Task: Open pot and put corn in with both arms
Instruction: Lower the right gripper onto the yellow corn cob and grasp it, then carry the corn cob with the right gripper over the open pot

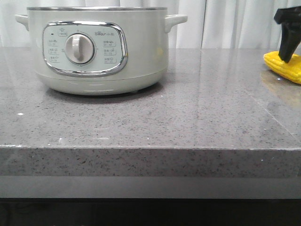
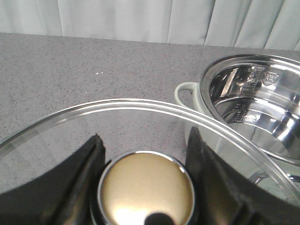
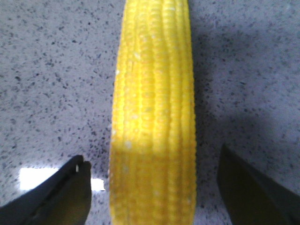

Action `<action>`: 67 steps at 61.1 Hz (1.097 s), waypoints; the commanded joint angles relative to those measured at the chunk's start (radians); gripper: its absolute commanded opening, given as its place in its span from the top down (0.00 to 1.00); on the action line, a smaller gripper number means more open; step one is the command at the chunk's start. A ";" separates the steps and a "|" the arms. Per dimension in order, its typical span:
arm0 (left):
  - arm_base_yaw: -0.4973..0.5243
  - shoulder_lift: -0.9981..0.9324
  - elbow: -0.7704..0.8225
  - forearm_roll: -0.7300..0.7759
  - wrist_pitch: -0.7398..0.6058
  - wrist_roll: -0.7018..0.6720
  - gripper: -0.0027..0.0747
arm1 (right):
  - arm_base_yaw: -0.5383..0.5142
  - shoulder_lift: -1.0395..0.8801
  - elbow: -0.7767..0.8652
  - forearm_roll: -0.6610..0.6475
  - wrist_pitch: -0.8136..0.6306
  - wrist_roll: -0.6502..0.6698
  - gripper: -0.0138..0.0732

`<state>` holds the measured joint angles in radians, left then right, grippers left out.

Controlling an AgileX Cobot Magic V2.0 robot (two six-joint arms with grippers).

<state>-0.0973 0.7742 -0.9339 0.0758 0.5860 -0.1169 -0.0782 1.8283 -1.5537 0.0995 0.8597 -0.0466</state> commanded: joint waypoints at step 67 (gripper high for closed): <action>0.001 -0.013 -0.034 0.000 -0.145 -0.007 0.63 | 0.234 -0.258 -0.044 0.148 -0.253 -0.132 0.49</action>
<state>-0.0973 0.7742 -0.9335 0.0758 0.5860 -0.1169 0.1065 1.6568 -1.5639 0.2100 0.7092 -0.1573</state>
